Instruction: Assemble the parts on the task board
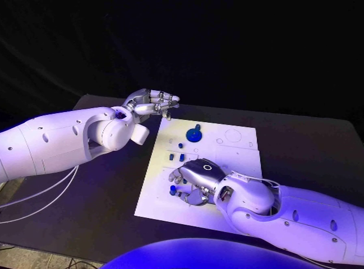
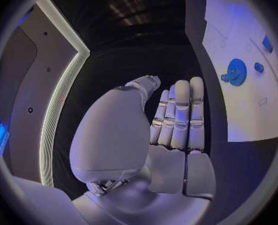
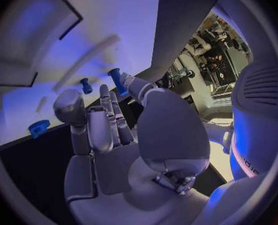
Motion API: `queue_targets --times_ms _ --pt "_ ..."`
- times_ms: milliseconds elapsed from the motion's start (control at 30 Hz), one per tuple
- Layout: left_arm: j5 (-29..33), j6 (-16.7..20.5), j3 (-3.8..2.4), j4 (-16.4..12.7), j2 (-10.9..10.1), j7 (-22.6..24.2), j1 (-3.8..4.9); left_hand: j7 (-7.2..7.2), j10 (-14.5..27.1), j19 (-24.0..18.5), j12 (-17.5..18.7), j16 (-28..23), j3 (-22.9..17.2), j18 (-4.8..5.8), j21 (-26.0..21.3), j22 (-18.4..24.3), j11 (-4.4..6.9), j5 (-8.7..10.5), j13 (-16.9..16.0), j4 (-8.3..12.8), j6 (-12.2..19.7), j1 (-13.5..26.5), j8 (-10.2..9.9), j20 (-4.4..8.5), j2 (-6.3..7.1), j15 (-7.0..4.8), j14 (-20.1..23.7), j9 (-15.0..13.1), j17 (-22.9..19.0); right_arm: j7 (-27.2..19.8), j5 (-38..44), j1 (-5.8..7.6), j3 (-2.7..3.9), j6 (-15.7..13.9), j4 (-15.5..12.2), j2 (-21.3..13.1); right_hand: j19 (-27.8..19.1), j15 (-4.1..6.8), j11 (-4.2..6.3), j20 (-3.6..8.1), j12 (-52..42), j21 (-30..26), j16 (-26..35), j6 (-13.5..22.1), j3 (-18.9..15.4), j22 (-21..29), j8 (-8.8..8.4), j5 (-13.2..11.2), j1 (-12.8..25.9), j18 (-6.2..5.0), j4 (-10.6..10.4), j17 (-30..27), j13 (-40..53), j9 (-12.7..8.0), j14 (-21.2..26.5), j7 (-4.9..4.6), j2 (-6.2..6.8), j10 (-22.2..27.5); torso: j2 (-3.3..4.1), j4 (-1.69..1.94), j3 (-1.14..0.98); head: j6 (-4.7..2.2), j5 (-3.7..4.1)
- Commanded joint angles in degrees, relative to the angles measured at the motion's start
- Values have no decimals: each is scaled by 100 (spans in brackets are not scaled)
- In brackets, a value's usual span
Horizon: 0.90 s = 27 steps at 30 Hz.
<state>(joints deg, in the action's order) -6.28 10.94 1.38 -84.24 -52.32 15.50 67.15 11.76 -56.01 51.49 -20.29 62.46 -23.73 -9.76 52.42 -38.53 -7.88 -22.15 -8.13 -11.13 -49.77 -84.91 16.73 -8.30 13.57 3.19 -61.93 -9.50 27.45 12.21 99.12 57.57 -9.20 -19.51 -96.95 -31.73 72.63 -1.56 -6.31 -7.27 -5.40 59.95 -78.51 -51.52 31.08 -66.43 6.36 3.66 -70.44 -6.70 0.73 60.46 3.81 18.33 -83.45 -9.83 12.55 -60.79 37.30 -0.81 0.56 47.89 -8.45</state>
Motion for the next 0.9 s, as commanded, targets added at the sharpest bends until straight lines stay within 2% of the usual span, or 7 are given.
queue_targets --times_ms 33,167,267,333,467,667,900 --pt "14 -86 -4 -5 3 23 4 5 62 -12 -20 41 -5 -74 -5 0 -4 -24 -7 38 26 0 8 -49 -60 23 28 8 7 -109 -18 3 13 -538 -166 -173 -263 -38 -42 -34 -77 -494 215 213 -368 342 -105 27 -69 -128 -33 -411 23 -23 177 36 22 368 -5 -5 -3 -24 16" --pt "14 -83 -4 6 -2 24 4 5 62 -12 -20 41 -5 -74 -5 0 -4 -24 -7 38 26 0 8 -49 -60 23 28 8 7 -287 -217 69 52 -708 -400 -441 -501 -106 -112 -107 -408 -1154 415 492 -1738 789 -204 122 -477 -226 -262 -866 38 -35 379 179 -259 897 -12 -12 -3 -40 38" --pt "14 -80 -4 16 -4 26 4 5 67 -12 -22 42 -5 -75 -5 0 -4 -24 -7 40 28 -2 9 -49 -59 23 30 8 7 -419 -480 189 82 -787 -605 -731 -482 -107 -124 -113 -622 -1259 409 500 -2354 844 -185 130 -719 -227 -524 -905 37 -27 391 178 -337 1039 -17 -14 -2 -66 68" --pt "14 -81 -3 21 -3 27 3 5 67 -12 -22 42 -5 -75 -5 0 -4 -24 -7 40 28 -2 9 -49 -59 23 30 8 7 -522 -708 277 97 -873 -725 -942 -414 -98 -110 -104 -745 -1207 378 475 -2535 795 -165 136 -850 -216 -665 -880 41 -20 356 168 -387 1053 -17 -7 1 -92 97" --pt "14 -85 1 29 -3 27 2 5 67 -12 -22 42 -5 -75 -5 0 -4 -24 -7 40 28 -2 9 -49 -59 23 30 8 7 -741 -1833 526 119 -1069 -935 -1535 220 3 -10 -7 -1281 -237 -34 -116 -2332 72 119 173 -1131 -27 -742 -54 123 67 -51 -91 -724 216 -18 -5 2 -131 191" --pt "14 -90 9 18 -5 41 1 6 76 -13 -25 42 -4 -75 -5 -1 -5 -24 -8 44 30 -3 10 -50 -58 24 32 8 7 -507 -3641 826 125 -595 -951 -2380 592 155 190 121 -1405 507 -382 -471 -2037 -513 260 372 -939 107 -1023 650 219 68 -250 87 -567 -623 -51 -28 17 -149 475" --pt "14 -134 14 -14 -8 105 -10 -28 125 -48 -66 44 31 -70 -26 7 2 -14 -20 16 4 66 53 -63 -48 31 75 -4 6 -108 -4176 861 69 -326 -1107 -3156 789 354 422 314 -2834 993 -565 -598 -2050 -940 528 473 -750 206 -1259 1039 1601 434 -323 288 -261 -1054 -68 -54 6 -142 653"
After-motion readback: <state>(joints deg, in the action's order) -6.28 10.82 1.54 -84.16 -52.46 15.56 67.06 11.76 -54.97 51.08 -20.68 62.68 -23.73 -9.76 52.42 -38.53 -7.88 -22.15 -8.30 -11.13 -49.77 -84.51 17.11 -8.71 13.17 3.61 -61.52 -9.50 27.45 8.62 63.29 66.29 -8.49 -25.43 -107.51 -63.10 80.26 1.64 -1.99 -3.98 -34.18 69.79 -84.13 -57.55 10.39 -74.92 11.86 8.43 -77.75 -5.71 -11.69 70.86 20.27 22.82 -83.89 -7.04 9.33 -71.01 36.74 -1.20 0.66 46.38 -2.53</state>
